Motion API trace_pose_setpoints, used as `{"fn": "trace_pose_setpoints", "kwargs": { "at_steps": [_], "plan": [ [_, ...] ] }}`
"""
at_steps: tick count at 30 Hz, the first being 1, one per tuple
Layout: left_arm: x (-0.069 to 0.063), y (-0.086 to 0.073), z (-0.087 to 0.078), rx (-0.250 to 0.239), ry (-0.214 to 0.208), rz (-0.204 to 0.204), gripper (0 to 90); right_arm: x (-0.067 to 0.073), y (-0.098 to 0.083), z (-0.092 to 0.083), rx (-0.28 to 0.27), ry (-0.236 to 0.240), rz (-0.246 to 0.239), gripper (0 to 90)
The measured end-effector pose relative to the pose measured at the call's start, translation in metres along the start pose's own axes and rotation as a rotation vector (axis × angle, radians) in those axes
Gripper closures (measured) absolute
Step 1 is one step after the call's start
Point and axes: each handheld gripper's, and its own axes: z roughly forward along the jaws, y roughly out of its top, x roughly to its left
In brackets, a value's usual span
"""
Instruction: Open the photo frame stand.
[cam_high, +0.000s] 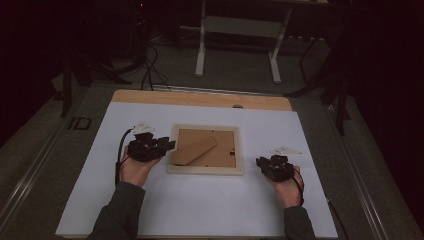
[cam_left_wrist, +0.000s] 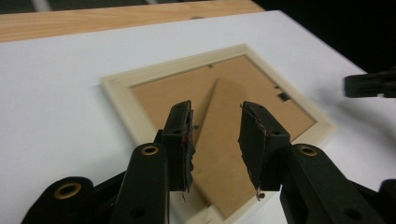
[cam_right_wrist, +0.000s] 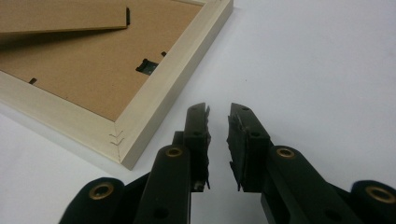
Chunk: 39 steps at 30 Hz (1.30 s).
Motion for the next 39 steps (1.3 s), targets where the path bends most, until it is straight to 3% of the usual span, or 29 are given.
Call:
{"fn": "trace_pose_setpoints", "kwargs": {
  "at_steps": [6, 8, 12, 26, 39],
  "plan": [
    [0.006, 0.009, 0.015, 0.034, -0.046, -0.030, 65.9, 0.000, -0.001, 0.000, 0.003, 0.002, 0.001, 76.6],
    [0.007, 0.012, 0.019, 0.043, -0.036, -0.020, 65.6, 0.000, -0.001, 0.001, 0.002, 0.003, 0.000, 76.2],
    [0.013, 0.016, 0.024, 0.044, -0.060, -0.050, 63.5, 0.000, -0.001, 0.002, 0.005, 0.006, -0.001, 75.8],
    [0.011, 0.019, 0.046, 0.125, -0.097, 0.009, 61.2, 0.001, -0.002, 0.003, 0.007, 0.013, -0.004, 75.3],
    [0.011, 0.019, 0.068, 0.208, -0.117, 0.016, 57.7, 0.001, -0.003, 0.004, 0.013, 0.018, -0.002, 74.7]
  ]
}}
